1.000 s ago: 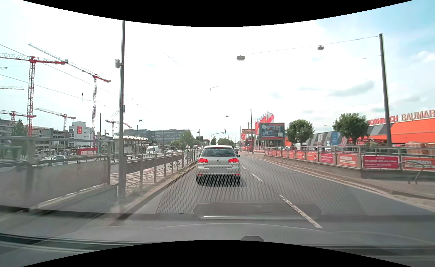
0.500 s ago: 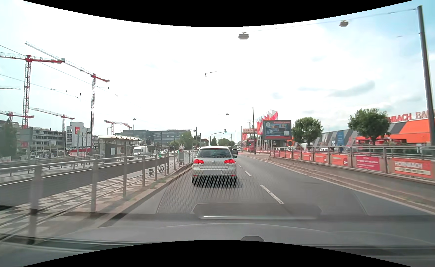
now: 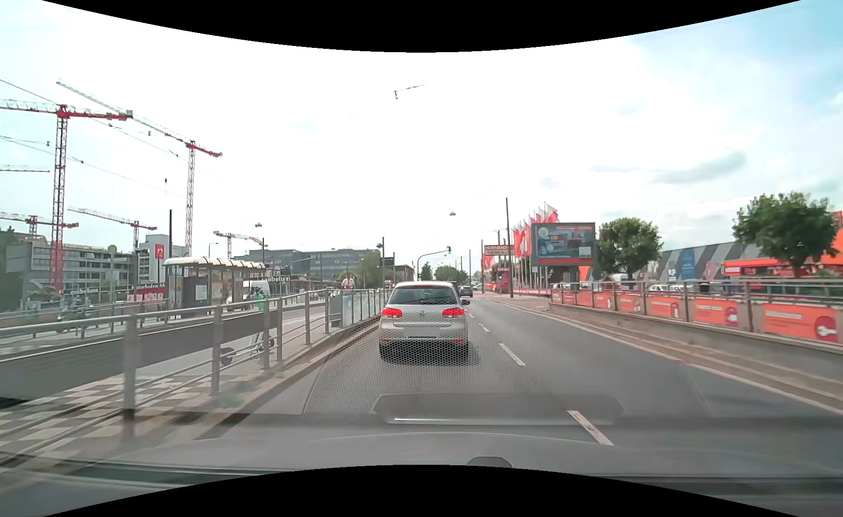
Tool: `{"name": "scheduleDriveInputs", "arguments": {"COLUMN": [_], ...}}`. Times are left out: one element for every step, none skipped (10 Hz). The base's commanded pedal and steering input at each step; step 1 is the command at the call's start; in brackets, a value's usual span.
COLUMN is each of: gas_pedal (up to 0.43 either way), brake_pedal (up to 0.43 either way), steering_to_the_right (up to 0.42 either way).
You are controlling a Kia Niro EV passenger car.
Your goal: Follow the waypoints while adhering to traffic rules and regulations
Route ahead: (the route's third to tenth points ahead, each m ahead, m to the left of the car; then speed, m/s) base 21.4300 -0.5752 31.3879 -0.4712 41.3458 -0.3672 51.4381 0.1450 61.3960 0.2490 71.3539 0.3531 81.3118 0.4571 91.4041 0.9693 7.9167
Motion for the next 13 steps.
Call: {"name": "scheduleDriveInputs", "arguments": {"gas_pedal": [0.059,0.047,0.039,0.0,0.0,0.0,0.0,0.0,0.0,0.0,0.0,0.0,0.0], "brake_pedal": [0.0,0.0,0.0,0.0,0.0,0.0,0.0,0.0,0.0,0.0,0.0,0.0,0.0], "steering_to_the_right": [-0.039,-0.034,-0.027,-0.02,-0.012,-0.007,-0.005,-0.004,0.0,0.0,0.0,0.0,-0.001]}}
